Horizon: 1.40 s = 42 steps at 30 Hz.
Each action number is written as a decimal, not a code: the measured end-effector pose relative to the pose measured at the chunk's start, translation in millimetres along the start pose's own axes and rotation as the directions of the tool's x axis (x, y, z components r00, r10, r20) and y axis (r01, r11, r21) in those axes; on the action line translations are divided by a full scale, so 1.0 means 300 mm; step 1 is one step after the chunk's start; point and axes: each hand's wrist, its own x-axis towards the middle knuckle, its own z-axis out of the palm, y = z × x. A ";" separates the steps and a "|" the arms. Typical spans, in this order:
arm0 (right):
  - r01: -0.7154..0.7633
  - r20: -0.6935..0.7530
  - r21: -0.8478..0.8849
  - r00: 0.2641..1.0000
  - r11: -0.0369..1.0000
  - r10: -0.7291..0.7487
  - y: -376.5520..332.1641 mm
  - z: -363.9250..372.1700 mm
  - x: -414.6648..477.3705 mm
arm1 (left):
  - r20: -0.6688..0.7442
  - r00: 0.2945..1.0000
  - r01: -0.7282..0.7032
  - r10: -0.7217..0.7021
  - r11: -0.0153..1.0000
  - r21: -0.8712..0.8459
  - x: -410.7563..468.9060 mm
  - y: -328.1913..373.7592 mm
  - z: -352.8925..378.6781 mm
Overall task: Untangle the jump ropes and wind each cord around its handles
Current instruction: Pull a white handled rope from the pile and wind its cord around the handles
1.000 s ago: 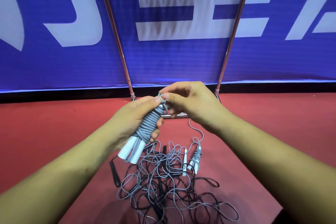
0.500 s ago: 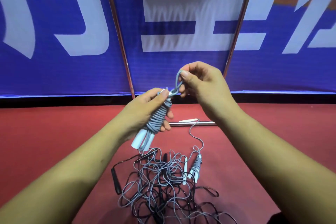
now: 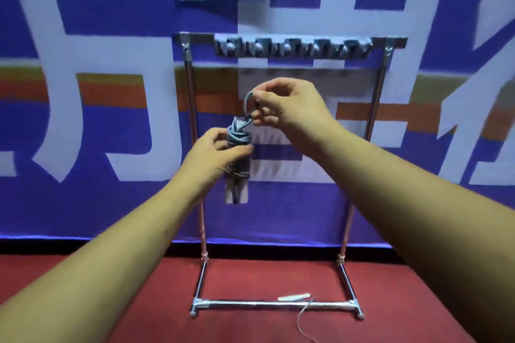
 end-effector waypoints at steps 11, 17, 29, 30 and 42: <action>0.038 -0.045 -0.269 0.998 0.963 -0.052 -0.073 0.055 0.509 | -0.164 0.980 -0.094 0.108 0.991 0.091 0.454 0.117 -0.096; 0.033 -0.136 -0.436 0.985 0.899 -0.102 -0.014 0.122 0.799 | -0.223 0.961 -0.139 0.166 0.981 0.134 0.669 0.108 -0.167; -0.030 -0.257 -0.602 0.953 0.798 -0.158 0.149 0.192 1.031 | -0.300 0.945 -0.082 0.132 0.981 0.173 0.892 -0.012 -0.217; -0.043 -0.262 -0.600 0.954 0.799 -0.146 0.166 0.191 1.035 | -0.299 0.945 -0.079 0.131 0.981 0.179 0.898 -0.026 -0.220; -0.105 -0.136 -0.606 0.990 0.788 0.027 0.363 0.067 0.822 | -0.138 0.973 0.214 -0.187 0.953 0.213 0.781 -0.147 -0.267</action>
